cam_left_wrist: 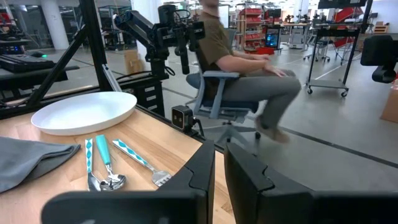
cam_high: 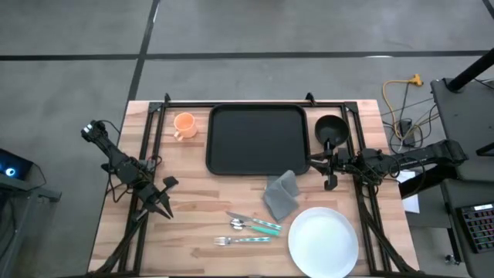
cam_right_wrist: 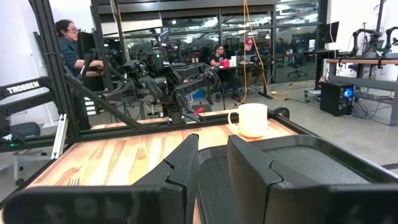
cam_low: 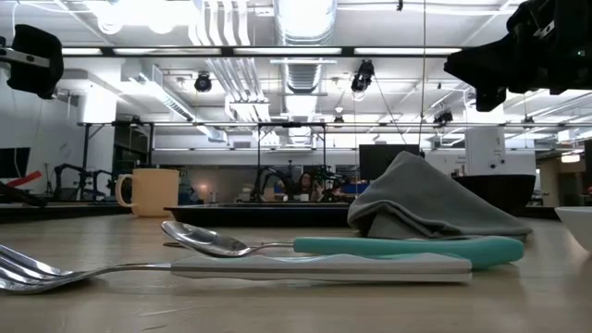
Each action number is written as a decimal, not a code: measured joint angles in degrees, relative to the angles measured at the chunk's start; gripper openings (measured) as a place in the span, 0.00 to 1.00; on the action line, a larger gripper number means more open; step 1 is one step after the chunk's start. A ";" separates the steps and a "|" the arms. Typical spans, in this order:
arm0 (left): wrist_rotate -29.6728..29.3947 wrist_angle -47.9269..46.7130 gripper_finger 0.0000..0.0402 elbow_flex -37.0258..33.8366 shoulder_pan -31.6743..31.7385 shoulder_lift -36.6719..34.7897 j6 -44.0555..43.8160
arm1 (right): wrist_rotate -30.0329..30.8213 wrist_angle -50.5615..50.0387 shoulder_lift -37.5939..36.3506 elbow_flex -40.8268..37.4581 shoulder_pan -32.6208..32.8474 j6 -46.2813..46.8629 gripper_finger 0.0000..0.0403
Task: Set up tray
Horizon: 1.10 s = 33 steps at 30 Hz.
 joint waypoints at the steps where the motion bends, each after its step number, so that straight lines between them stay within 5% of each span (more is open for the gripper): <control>1: 0.00 0.01 0.05 0.00 -0.01 -0.01 -0.01 | 0.01 0.00 0.00 0.00 -0.01 0.00 0.18; 33: 0.02 0.01 0.05 0.00 0.00 0.00 0.00 | -0.02 0.00 -0.02 0.00 -0.01 0.00 0.18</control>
